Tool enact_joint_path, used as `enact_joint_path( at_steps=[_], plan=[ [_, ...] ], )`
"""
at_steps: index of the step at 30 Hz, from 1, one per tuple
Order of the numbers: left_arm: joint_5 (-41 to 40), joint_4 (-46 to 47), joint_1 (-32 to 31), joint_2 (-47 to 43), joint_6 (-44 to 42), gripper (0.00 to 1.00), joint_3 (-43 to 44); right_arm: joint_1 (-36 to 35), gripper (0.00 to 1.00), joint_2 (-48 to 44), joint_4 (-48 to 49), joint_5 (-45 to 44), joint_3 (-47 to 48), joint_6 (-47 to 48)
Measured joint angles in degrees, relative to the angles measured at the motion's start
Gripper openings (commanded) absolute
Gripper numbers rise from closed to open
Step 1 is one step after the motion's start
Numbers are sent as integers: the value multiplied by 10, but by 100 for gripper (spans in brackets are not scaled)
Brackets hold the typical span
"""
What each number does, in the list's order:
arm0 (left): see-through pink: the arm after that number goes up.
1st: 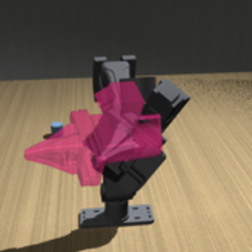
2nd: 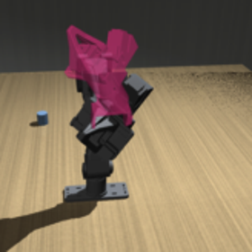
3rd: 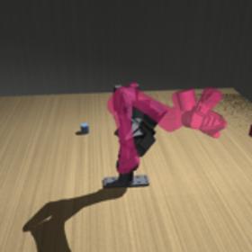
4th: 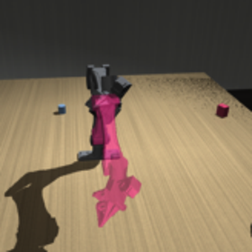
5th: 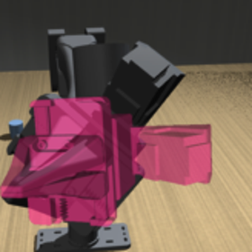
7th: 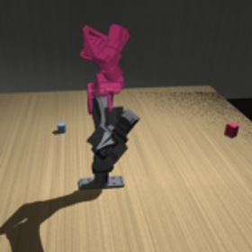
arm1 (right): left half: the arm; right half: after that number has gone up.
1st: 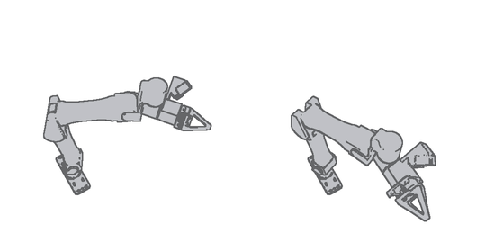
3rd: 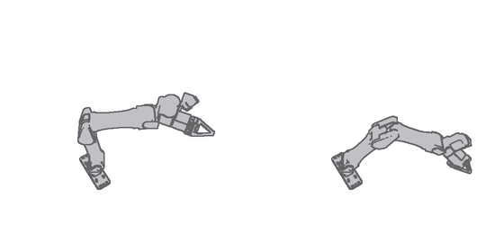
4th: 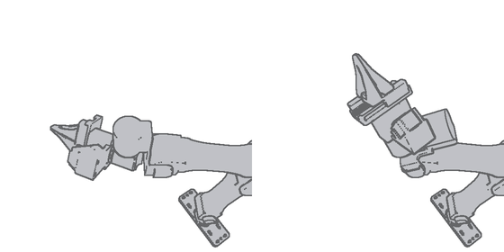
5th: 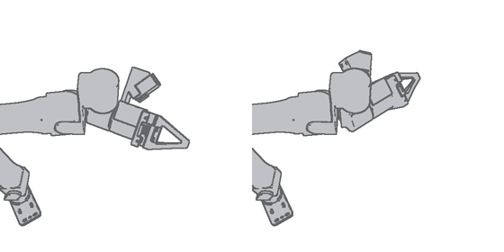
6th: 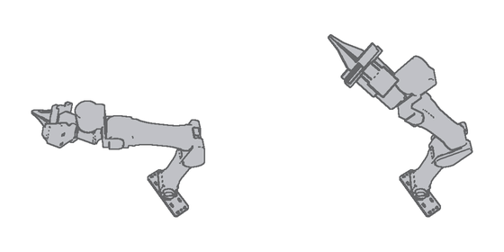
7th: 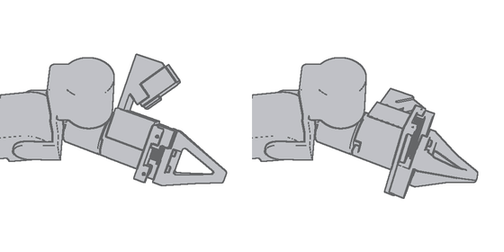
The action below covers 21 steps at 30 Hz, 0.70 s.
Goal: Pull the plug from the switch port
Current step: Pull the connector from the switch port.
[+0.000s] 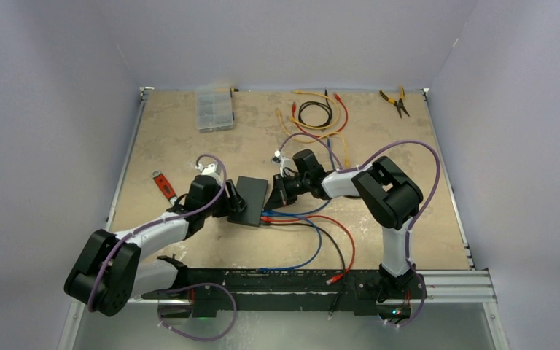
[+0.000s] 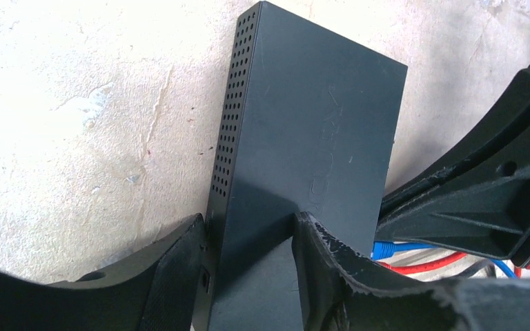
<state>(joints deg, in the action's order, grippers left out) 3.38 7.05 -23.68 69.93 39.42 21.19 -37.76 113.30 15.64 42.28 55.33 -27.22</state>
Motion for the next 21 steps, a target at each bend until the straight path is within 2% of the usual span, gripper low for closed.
enact_joint_path(
  at_steps=[21],
  plan=[
    [-9,-9,-1,37,31,43,29,13,0,-18,17,-8,-31,9]
  ],
)
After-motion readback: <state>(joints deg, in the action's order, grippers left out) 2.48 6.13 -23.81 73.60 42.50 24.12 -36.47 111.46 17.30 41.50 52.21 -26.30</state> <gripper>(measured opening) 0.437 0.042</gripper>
